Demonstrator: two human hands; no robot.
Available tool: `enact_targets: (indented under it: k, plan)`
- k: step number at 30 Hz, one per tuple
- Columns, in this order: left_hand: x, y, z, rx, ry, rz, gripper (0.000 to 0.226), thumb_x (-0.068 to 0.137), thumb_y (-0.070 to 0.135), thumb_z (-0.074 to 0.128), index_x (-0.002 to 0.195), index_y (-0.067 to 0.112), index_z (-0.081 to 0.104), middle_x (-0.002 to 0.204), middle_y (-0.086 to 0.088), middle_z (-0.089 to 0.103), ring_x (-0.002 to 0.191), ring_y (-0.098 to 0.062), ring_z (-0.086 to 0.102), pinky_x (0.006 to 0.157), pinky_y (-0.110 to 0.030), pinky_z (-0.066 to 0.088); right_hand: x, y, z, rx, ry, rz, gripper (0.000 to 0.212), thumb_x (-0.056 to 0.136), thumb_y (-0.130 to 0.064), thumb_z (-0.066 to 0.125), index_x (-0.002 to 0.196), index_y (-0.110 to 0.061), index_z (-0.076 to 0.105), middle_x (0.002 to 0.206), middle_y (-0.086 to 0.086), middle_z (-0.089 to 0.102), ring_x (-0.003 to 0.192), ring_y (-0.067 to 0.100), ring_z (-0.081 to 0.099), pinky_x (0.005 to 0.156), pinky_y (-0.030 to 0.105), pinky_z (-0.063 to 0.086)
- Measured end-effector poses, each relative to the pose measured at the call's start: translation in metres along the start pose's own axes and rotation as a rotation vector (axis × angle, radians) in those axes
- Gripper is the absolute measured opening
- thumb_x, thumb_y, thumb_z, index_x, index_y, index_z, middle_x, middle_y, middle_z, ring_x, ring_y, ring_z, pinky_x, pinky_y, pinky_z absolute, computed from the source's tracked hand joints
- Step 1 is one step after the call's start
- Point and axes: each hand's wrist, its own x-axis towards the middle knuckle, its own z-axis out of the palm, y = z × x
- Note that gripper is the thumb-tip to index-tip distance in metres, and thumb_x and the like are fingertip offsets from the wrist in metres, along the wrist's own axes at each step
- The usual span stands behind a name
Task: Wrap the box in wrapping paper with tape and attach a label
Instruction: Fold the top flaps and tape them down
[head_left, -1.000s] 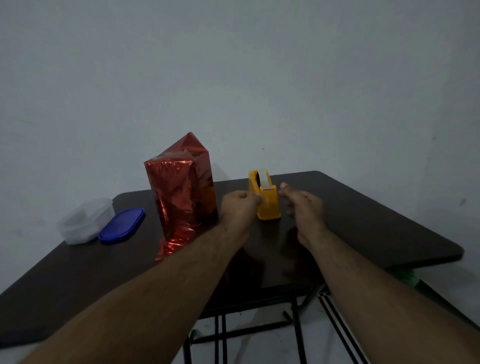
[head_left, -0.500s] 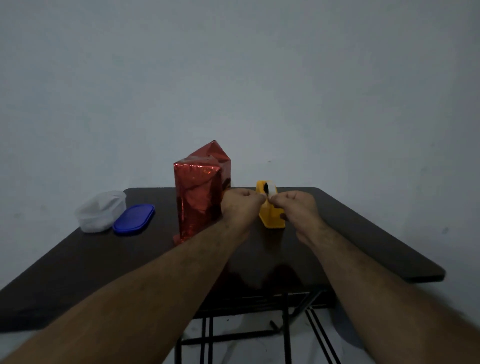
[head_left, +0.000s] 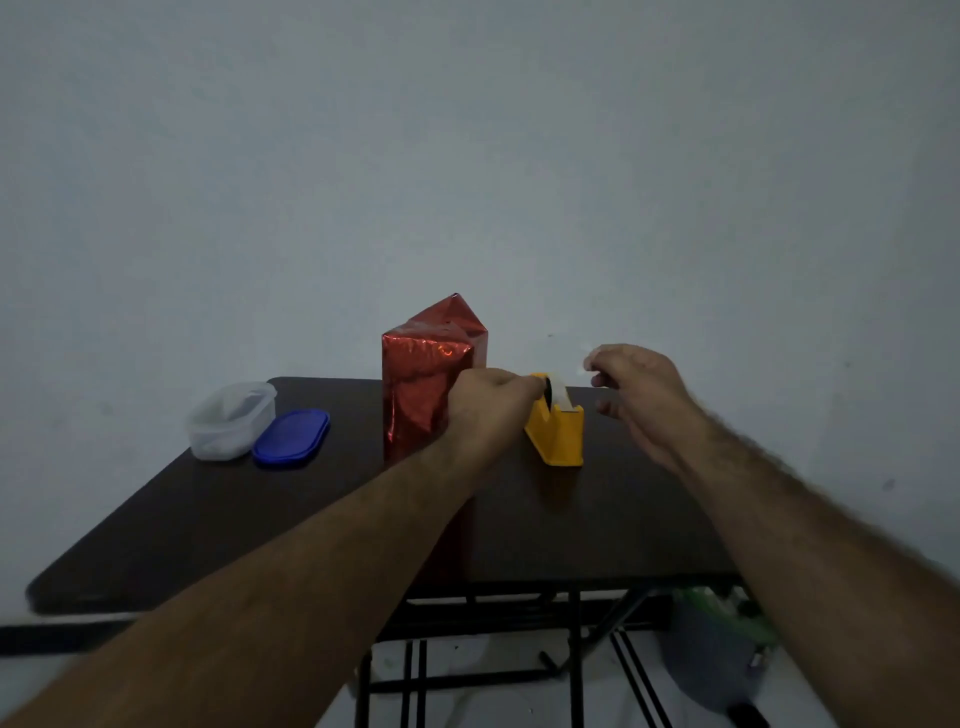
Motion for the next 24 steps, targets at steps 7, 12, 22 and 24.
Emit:
enact_targets:
  k: [7, 12, 22, 24]
  plan:
    - [-0.003, 0.031, -0.060, 0.259, 0.228, 0.674, 0.009, 0.093, 0.026, 0.074, 0.090, 0.020, 0.079, 0.080, 0.013, 0.070, 0.078, -0.005, 0.066, 0.072, -0.023, 0.053, 0.014, -0.013, 0.021, -0.007, 0.008, 0.035, 0.018, 0.098, -0.023, 0.067, 0.106, -0.010, 0.076, 0.116, 0.006, 0.072, 0.108, 0.020, 0.064, 0.074, 0.037, 0.053]
    - [0.054, 0.031, -0.116, 0.522, 0.252, 0.526, 0.008, 0.085, 0.028, 0.071, 0.090, 0.029, 0.078, 0.103, 0.011, 0.073, 0.102, -0.011, 0.063, 0.098, -0.043, 0.053, 0.027, -0.020, 0.050, 0.027, -0.022, 0.027, 0.019, 0.097, -0.023, 0.069, 0.110, -0.011, 0.077, 0.121, 0.004, 0.072, 0.115, 0.019, 0.066, 0.076, 0.037, 0.055]
    - [0.096, 0.049, -0.115, 0.245, -0.147, -0.126, 0.062, 0.068, 0.028, 0.098, 0.110, 0.008, 0.058, 0.100, -0.009, 0.070, 0.082, -0.021, 0.073, 0.056, -0.030, 0.059, 0.044, -0.033, 0.093, 0.033, -0.048, 0.051, 0.029, 0.096, -0.024, 0.071, 0.123, -0.012, 0.072, 0.125, 0.000, 0.070, 0.116, 0.015, 0.066, 0.093, 0.044, 0.061]
    - [0.099, 0.050, -0.112, 0.218, -0.158, -0.177, 0.051, 0.069, 0.017, 0.097, 0.103, 0.004, 0.061, 0.093, -0.014, 0.075, 0.066, -0.022, 0.075, 0.050, -0.029, 0.057, 0.047, -0.036, 0.095, 0.027, -0.057, 0.052, 0.027, 0.094, -0.024, 0.072, 0.119, -0.012, 0.073, 0.123, 0.001, 0.072, 0.114, 0.014, 0.068, 0.094, 0.045, 0.061]
